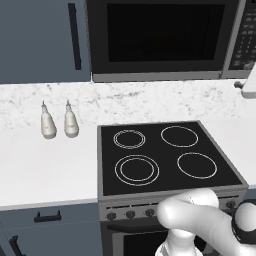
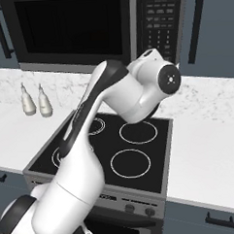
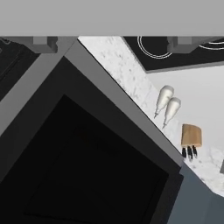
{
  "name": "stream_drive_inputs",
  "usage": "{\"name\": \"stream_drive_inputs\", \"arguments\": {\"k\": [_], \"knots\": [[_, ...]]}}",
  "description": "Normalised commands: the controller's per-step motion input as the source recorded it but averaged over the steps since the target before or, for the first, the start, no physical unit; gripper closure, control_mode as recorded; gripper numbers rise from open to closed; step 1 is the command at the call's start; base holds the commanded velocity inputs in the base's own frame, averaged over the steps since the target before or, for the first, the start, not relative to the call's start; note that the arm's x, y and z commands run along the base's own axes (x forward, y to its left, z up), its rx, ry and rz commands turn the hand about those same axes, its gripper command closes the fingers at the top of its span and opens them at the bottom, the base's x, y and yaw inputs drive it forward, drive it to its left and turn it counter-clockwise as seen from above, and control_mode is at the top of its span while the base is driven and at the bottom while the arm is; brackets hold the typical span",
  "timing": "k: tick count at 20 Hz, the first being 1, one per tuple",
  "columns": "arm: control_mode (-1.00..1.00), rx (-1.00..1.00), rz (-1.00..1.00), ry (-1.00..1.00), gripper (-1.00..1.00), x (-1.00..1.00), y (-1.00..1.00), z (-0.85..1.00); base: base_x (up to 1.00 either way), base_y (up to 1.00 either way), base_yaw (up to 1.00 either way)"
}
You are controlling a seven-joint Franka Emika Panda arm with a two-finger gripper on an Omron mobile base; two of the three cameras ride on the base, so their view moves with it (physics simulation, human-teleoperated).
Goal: Pick the lemon from the sink and place it in the bowl. Then pick the bowl and place it in the microwave. Then close the microwave door and press the start button.
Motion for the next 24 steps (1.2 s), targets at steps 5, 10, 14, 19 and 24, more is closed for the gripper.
{"name": "stream_drive_inputs", "arguments": {"k": [5,10,14,19,24], "knots": [[-1.0,0.0,0.02,0.0,-1.0,0.11,-0.04,-0.06,0.0,0.0,0.0],[-1.0,0.0,0.02,0.0,-1.0,0.09,-0.07,-0.08,0.0,0.0,0.0],[-1.0,0.0,0.02,0.0,-1.0,0.11,-0.1,-0.07,0.0,0.0,0.0],[-1.0,0.0,0.01,0.0,-1.0,0.12,-0.13,0.0,0.0,0.0,0.0],[-1.0,-0.01,0.02,0.0,-1.0,0.19,-0.09,0.0,0.0,0.0,0.0]]}}
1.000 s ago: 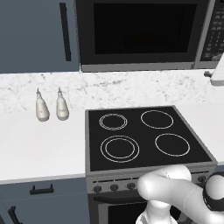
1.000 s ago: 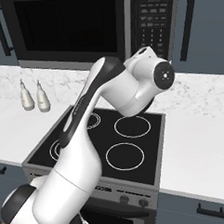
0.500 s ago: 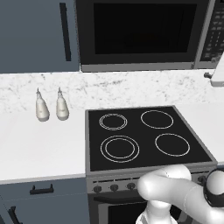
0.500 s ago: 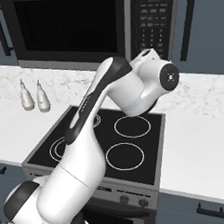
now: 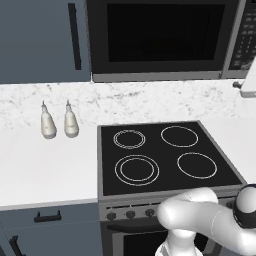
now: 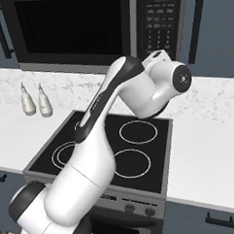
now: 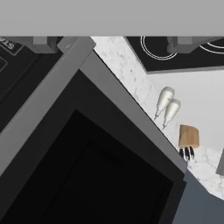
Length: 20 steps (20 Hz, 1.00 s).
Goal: Pick the lemon from the sink and place it in the bowl. Then pick the bowl and place it in the microwave. Then close the microwave door and press the start button.
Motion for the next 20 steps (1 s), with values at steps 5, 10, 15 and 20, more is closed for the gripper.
{"name": "stream_drive_inputs", "arguments": {"k": [5,10,15,20], "knots": [[-1.0,-0.01,0.03,0.0,-1.0,0.31,-0.03,0.0,0.0,0.0,0.0],[-1.0,0.0,0.02,0.0,-1.0,0.29,-0.06,0.0,0.0,0.0,0.0],[-1.0,0.0,0.01,0.0,-1.0,0.16,-0.11,0.0,0.0,0.0,0.0],[-1.0,-0.01,0.0,0.0,-1.0,0.09,-0.13,-0.01,0.0,0.0,0.0]]}}
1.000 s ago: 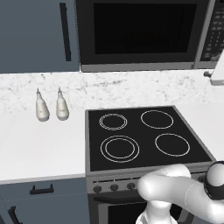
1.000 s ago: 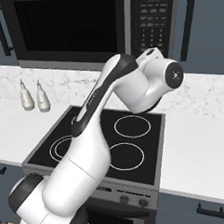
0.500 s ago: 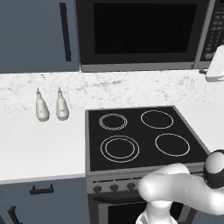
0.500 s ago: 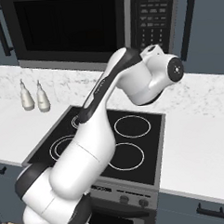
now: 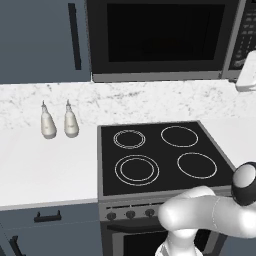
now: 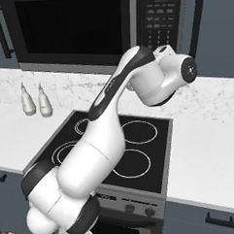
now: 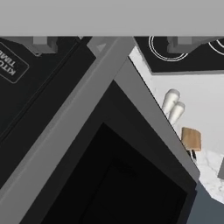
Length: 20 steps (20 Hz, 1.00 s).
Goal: Pick the lemon from the sink and place it in the bowl. Then pick the bowl and place it in the microwave. Then close the microwave door and press the start button.
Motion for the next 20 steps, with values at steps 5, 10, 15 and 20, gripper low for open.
{"name": "stream_drive_inputs", "arguments": {"k": [5,10,15,20], "knots": [[-1.0,-0.01,0.0,0.0,-1.0,0.15,-0.12,-0.07,0.0,0.0,0.0],[-1.0,-0.01,0.0,0.0,-1.0,0.24,-0.09,-0.07,0.0,0.0,0.0],[-1.0,0.0,0.01,0.0,-1.0,0.26,-0.08,-0.05,0.0,0.0,0.0],[-1.0,-0.01,0.0,0.0,-1.0,0.27,-0.03,-0.15,0.0,0.0,0.0]]}}
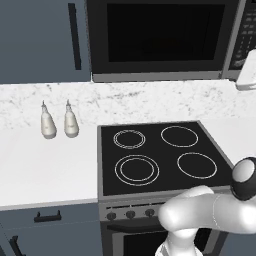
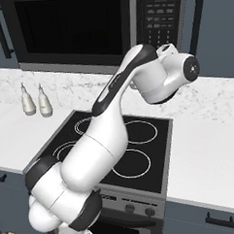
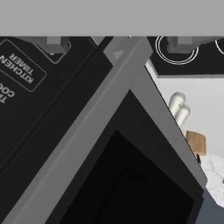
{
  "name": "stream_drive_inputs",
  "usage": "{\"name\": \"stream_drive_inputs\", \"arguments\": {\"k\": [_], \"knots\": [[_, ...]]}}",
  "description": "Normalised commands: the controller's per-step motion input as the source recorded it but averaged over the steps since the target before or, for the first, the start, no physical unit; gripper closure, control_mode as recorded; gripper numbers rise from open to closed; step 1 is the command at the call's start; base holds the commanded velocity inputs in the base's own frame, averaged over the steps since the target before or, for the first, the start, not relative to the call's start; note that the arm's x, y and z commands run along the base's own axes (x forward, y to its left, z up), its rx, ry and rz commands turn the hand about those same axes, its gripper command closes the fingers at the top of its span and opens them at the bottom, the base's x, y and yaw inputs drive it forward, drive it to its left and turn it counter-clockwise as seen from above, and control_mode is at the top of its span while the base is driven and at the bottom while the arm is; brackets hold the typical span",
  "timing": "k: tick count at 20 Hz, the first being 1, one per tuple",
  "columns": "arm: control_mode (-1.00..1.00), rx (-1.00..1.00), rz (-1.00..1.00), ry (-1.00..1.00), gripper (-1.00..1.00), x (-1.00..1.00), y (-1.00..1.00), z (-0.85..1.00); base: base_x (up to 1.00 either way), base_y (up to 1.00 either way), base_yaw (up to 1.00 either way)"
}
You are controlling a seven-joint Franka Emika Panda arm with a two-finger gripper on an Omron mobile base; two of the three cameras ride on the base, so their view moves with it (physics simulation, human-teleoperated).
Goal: Pick the lemon from the sink and place it in the bowl. Then pick the bowl and place it in the microwave. Then close the microwave door and press the start button.
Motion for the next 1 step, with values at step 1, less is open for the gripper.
{"name": "stream_drive_inputs", "arguments": {"k": [1], "knots": [[-1.0,-0.01,0.0,0.0,-1.0,0.32,0.0,-0.19,0.0,0.0,0.0]]}}
